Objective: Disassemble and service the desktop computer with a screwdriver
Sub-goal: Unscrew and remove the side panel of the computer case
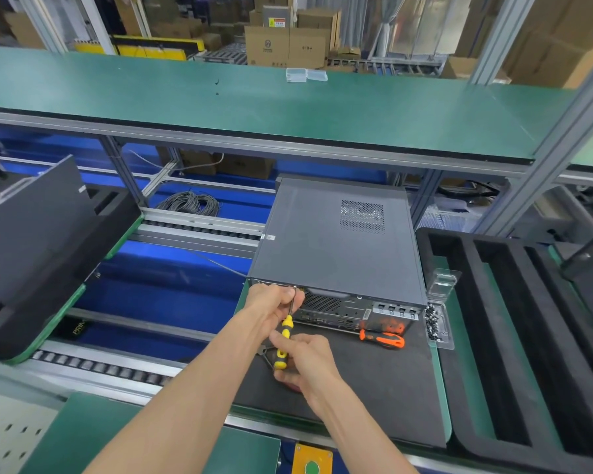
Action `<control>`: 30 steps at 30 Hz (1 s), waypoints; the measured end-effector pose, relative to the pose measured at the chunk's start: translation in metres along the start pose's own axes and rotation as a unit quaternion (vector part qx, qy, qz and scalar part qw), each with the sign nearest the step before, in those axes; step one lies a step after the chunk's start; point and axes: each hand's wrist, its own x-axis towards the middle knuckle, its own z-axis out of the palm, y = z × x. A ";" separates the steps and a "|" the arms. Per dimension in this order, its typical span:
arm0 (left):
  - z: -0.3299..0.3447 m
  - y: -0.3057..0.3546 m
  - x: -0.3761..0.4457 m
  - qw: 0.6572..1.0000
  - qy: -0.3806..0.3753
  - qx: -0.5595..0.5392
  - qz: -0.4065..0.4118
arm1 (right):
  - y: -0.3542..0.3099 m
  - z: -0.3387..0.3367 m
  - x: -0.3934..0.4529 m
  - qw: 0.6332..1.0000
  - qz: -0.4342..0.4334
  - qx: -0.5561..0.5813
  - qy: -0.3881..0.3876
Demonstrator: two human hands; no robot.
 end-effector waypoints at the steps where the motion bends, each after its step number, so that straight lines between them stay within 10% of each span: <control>1: 0.001 0.000 -0.001 1.000 0.000 -0.003 0.003 | 0.001 -0.001 0.001 1.000 0.010 0.019 -0.016; 30: 0.001 -0.005 0.010 1.000 0.018 -0.025 0.000 | -0.003 -0.007 -0.002 0.999 -0.007 -0.005 -0.049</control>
